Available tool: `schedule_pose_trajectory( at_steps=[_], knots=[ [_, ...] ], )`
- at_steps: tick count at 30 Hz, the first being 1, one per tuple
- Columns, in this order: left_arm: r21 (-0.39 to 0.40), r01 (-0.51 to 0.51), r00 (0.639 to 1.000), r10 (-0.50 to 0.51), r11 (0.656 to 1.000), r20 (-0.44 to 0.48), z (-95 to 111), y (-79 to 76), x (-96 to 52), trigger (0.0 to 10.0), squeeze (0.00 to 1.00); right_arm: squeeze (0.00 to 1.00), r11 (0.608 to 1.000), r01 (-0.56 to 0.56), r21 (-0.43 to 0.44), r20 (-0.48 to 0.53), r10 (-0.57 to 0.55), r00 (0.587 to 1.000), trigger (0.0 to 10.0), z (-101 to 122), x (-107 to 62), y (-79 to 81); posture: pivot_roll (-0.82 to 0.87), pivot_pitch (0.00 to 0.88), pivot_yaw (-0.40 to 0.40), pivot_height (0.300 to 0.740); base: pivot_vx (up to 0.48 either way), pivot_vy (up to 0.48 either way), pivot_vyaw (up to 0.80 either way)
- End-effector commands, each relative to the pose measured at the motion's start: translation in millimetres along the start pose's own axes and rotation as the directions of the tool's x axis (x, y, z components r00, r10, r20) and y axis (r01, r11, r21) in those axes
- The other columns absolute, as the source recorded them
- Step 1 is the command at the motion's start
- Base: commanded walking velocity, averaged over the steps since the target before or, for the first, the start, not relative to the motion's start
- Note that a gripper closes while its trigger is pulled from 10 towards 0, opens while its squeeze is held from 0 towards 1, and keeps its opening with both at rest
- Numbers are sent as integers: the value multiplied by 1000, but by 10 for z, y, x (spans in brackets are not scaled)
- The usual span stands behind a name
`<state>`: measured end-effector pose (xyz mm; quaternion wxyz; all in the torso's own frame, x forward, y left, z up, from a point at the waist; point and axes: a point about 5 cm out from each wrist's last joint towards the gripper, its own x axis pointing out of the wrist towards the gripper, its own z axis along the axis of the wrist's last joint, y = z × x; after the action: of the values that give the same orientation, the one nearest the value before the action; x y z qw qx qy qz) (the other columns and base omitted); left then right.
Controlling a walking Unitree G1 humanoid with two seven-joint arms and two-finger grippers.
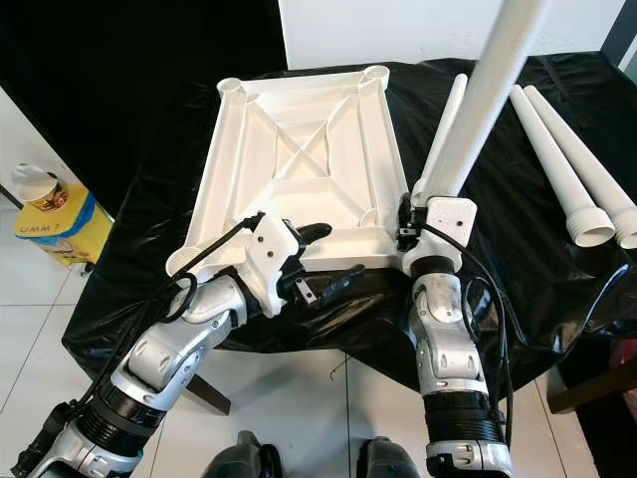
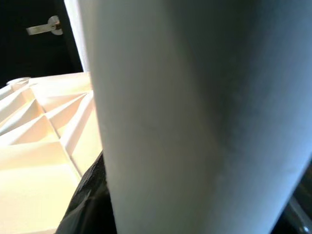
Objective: Building children table
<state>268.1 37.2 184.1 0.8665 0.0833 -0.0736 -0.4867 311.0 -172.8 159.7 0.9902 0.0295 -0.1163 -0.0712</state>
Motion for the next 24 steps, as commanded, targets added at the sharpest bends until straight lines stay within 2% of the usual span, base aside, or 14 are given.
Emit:
schedule_pose_trajectory(
  at_steps=[1,7,8,10,13,16,24],
  knots=[
    [13,62,998,-62,998,-16,-38,-40,-28,10000,0,0,1000,28,12,-110,-27,994,10000,-221,-67,-66,28,119,55,740,0,0,0],
    [16,72,997,-72,997,-21,-42,-55,-33,10000,0,0,994,79,78,-147,-67,987,10000,-284,-41,-131,26,122,56,740,0,0,0],
    [17,77,997,-76,997,-22,-42,-68,-32,10000,0,0,999,35,32,-133,-31,991,10000,-275,-31,-103,25,124,56,740,0,0,0],
    [17,77,997,-76,997,-22,-42,-68,-32,10000,0,0,999,35,32,-133,-31,991,10000,-275,-31,-103,25,124,56,740,0,0,0],
    [19,82,996,-82,996,-20,-36,-82,-28,10000,0,0,985,-122,-122,-95,110,989,10000,-271,-65,-5,26,124,55,740,0,0,0],
    [20,82,997,-81,996,-18,-32,-80,-29,10000,0,0,969,-180,-172,-95,165,982,10000,-300,-102,18,26,123,55,740,0,0,0],
    [25,81,997,-81,996,-17,-25,-73,-34,10000,0,0,960,-213,-181,-116,194,974,10000,-375,-151,2,27,123,58,740,0,0,0]
  ],
)
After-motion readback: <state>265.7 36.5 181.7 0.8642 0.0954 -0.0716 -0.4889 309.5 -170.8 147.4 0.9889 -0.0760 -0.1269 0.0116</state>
